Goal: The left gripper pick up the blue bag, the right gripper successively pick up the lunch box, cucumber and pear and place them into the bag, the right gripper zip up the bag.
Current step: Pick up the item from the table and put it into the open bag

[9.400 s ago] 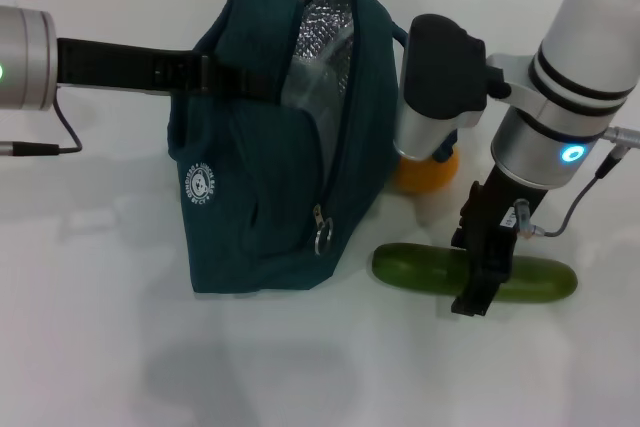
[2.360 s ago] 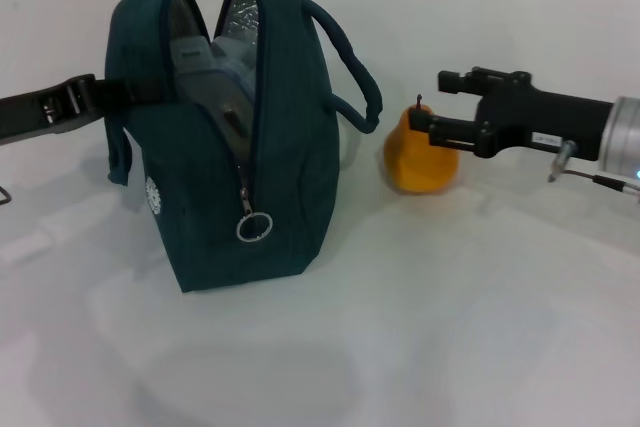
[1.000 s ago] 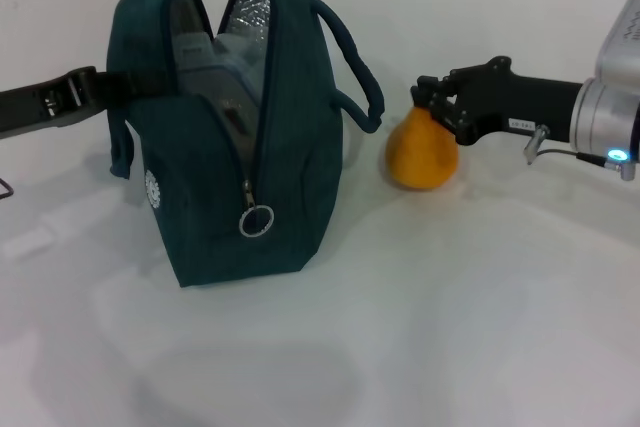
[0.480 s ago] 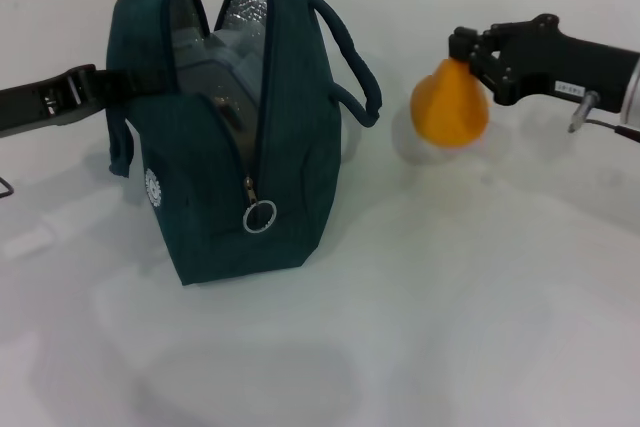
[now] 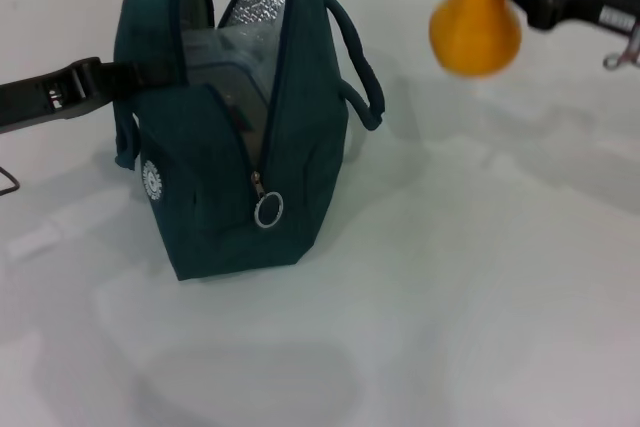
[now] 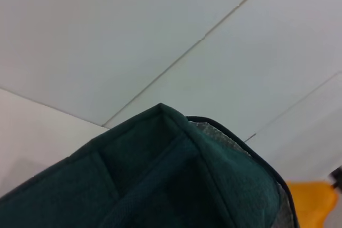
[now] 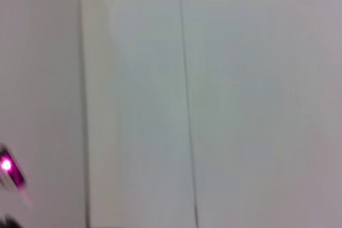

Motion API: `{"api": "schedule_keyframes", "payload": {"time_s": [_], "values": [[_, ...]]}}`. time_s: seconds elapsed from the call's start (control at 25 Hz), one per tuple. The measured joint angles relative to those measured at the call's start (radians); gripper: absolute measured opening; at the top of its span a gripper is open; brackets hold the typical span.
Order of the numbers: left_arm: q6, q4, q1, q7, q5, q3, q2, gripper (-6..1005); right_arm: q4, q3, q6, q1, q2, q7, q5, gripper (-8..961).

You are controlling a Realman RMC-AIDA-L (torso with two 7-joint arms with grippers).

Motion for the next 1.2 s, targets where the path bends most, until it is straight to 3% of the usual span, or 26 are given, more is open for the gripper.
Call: {"api": "schedule_keyframes", "payload": {"time_s": [0.28,0.52,0.76,0.88,0.96,1.2], "values": [[0.007,-0.003,-0.001,0.0,0.0,0.0,-0.002,48,-0.021,-0.009,-0.041,0.105,0.005,0.015,0.041,31],[0.008,-0.006,-0.002,0.003,0.001,0.003,-0.004,49,0.007,-0.081,0.011,0.221,0.013,0.016,0.06,32],[0.004,-0.04,-0.019,0.019,0.008,0.003,-0.003,49,0.102,-0.227,0.086,0.321,0.016,-0.002,0.2,33],[0.004,-0.053,-0.028,0.027,0.009,0.004,-0.003,49,0.11,-0.271,0.11,0.336,0.017,-0.007,0.223,33],[0.003,-0.054,-0.029,0.027,0.009,0.008,-0.003,49,0.113,-0.378,0.154,0.342,0.017,-0.014,0.299,33],[0.003,-0.054,-0.029,0.029,0.008,0.013,-0.004,49,0.12,-0.555,0.225,0.344,0.017,-0.038,0.407,34]]}}
